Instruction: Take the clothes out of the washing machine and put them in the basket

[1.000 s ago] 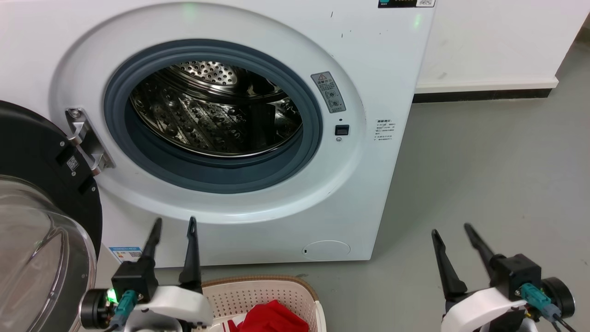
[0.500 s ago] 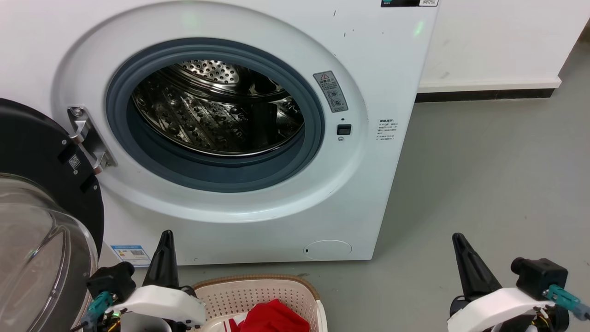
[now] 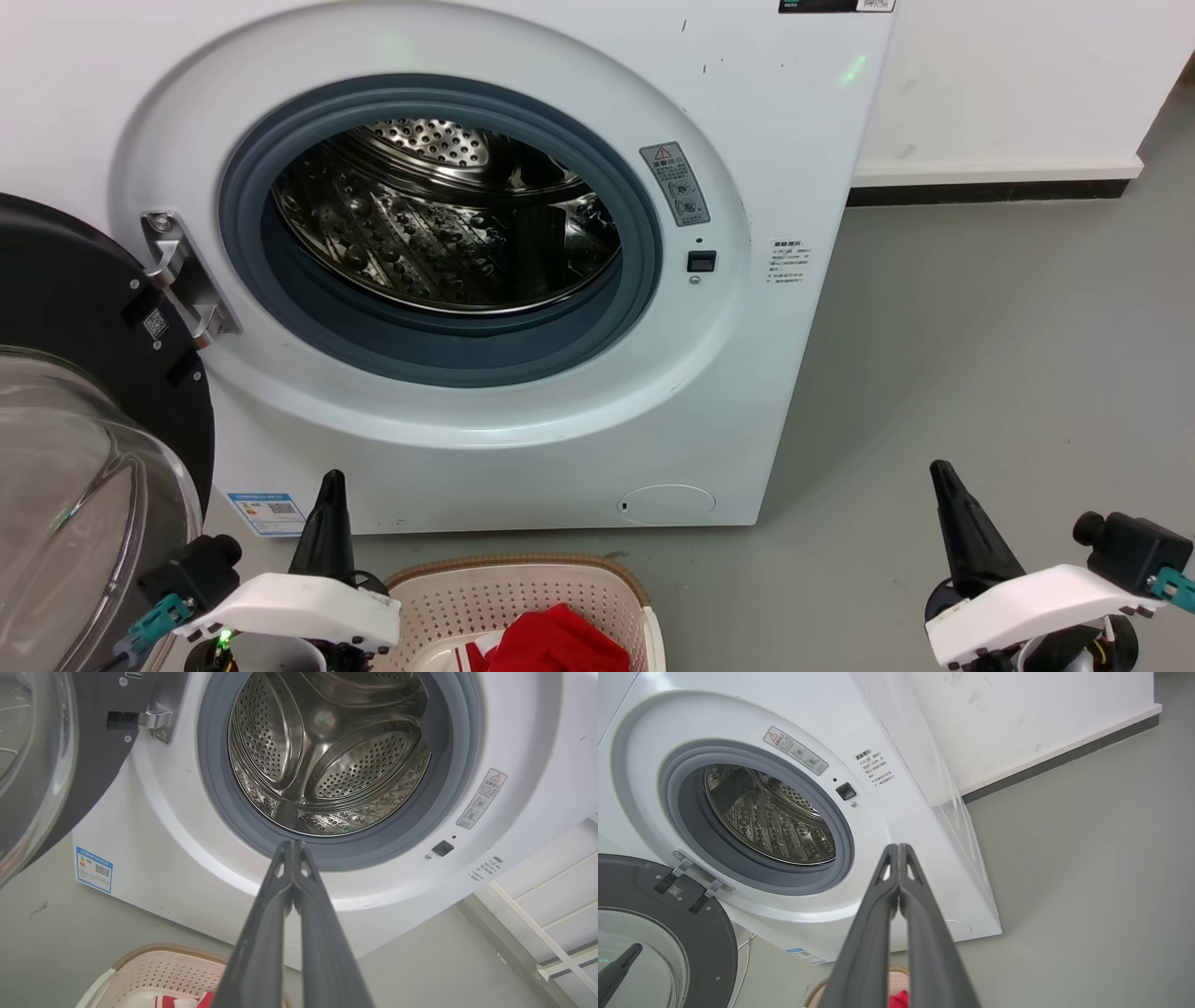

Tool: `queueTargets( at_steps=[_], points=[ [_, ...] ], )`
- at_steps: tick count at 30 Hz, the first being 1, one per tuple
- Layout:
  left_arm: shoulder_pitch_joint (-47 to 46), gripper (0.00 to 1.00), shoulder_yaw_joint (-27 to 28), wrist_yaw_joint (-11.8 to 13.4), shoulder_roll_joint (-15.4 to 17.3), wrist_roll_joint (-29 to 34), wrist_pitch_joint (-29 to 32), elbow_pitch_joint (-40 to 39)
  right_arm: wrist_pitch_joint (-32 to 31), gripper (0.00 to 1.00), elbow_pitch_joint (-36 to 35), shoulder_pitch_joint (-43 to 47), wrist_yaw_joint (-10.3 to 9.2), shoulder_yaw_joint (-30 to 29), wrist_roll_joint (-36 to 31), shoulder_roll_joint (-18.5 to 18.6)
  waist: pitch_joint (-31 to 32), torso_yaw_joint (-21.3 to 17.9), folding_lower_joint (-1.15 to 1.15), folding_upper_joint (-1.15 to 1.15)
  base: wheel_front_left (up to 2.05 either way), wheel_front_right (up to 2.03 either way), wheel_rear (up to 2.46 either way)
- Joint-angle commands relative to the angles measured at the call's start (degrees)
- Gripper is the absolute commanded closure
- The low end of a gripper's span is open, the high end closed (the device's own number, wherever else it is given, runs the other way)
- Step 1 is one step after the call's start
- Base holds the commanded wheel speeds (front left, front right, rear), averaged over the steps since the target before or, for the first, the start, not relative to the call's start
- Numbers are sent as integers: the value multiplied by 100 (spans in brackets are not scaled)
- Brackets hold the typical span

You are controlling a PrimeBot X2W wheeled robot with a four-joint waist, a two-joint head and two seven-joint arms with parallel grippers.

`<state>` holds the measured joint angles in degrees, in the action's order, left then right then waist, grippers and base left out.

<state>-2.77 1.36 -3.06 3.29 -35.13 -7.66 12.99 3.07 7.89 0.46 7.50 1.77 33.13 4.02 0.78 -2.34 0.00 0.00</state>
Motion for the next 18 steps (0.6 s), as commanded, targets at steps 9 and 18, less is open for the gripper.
queueTargets(
  at_steps=[9, 18],
  points=[
    [-202, 100, 97, -82, 7, -869, 207, -61, -86, 100, 30, -249, 0, -72, 961, 67, -9, 22, 0, 0, 0, 0, 0],
    [-235, 100, 174, -150, -1, -1712, 419, -33, -187, 100, 125, -322, 0, -141, 1875, 84, -20, 49, 0, 0, 0, 0, 0]
  ],
)
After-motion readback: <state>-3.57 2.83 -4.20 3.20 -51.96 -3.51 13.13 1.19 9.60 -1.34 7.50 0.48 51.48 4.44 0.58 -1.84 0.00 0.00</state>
